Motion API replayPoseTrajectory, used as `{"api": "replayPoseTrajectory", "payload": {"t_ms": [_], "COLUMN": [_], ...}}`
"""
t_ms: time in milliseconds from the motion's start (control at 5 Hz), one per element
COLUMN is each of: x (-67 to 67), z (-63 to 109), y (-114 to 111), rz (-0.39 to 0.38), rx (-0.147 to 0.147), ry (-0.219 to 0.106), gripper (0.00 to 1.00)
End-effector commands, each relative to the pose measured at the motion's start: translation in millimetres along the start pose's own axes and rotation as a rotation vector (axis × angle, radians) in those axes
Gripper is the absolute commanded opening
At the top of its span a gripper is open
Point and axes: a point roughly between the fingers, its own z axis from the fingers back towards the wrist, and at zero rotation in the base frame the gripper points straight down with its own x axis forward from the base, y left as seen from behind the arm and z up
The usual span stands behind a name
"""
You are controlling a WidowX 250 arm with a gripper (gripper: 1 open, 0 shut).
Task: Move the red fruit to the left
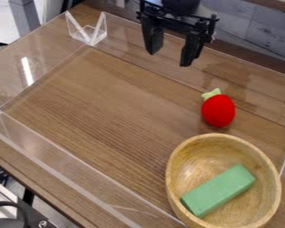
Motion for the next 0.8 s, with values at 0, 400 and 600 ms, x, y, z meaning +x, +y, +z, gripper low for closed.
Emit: {"api": "replayPoseTrajectory", "payload": {"t_ms": [0,400,600], "x": [0.8,14.1,21.9], "z": [-14.8,-27.9,-23.2], "y": [-12,-59,-77], "rz": [0.012,-0.064,-0.128], "rx": [-0.008,-0.009,-0.007], "ry": [0.021,0.031,0.032], "gripper": [1.00,1.00,1.00]}}
